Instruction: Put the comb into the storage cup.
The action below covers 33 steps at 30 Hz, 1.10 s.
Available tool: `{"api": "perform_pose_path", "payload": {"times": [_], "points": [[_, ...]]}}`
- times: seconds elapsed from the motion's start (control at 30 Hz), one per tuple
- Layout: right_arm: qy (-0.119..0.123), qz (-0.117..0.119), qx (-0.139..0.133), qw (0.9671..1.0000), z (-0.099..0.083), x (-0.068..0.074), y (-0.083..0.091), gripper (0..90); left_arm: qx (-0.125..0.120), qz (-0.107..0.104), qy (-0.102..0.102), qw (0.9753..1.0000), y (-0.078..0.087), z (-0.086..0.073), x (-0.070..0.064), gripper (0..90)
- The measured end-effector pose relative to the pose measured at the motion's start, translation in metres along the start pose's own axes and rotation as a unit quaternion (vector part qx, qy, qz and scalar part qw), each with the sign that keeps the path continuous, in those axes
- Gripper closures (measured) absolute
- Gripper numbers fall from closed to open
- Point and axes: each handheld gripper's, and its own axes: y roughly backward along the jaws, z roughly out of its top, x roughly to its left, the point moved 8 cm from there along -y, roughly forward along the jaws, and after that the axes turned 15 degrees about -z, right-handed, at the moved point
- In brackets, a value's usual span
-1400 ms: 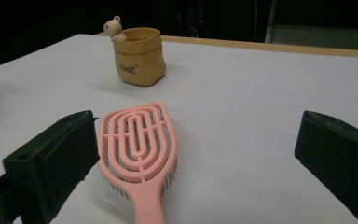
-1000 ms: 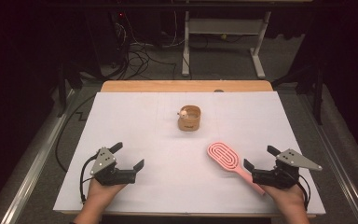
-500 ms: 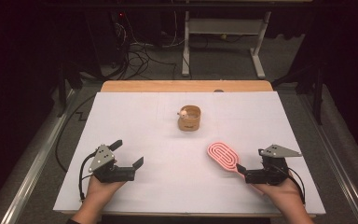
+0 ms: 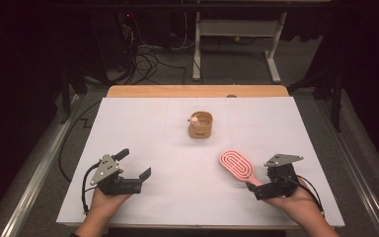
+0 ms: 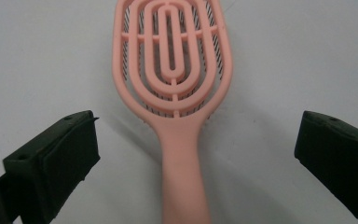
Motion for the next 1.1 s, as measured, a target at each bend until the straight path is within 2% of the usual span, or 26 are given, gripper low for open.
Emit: {"api": "perform_pose_path", "payload": {"times": [0.17,0.2,0.23,0.37,0.5,0.67,0.9,0.93,1.1], "points": [[0.011,0.008,0.020,0.9997,-0.003,0.003,-0.001,0.3,0.000,-0.001,0.000,1.0000,-0.001,-0.001,0.001,0.0],[0.019,0.008,0.033,0.9992,-0.005,0.004,-0.004,0.3,-0.005,0.000,0.006,1.0000,0.000,-0.001,0.001,0.0],[0.014,0.011,0.043,0.9989,-0.006,0.006,-0.004,0.3,-0.005,0.000,0.006,1.0000,0.000,-0.001,0.001,0.0],[0.029,0.016,0.060,0.9976,-0.008,0.010,-0.010,0.3,-0.009,-0.003,0.004,0.9999,0.002,-0.001,0.000,0.0],[0.042,0.031,0.068,0.9963,-0.005,0.015,-0.013,0.3,-0.006,-0.008,0.005,0.9999,0.001,-0.002,-0.001,0.0],[0.054,0.035,0.083,0.9944,0.000,0.019,-0.016,0.3,0.001,-0.013,0.003,0.9999,-0.001,-0.004,-0.003,0.0],[0.062,0.032,0.104,0.9921,0.005,0.019,-0.015,0.3,0.006,-0.014,0.007,0.9999,-0.002,-0.009,-0.004,0.0],[0.068,0.031,0.103,0.9919,0.007,0.017,-0.015,0.3,0.007,-0.014,0.006,0.9999,-0.003,-0.009,-0.004,0.0],[0.068,0.030,0.104,0.9918,0.013,0.016,-0.014,0.3,0.013,-0.014,0.003,0.9998,-0.004,-0.010,-0.005,0.0]]}}
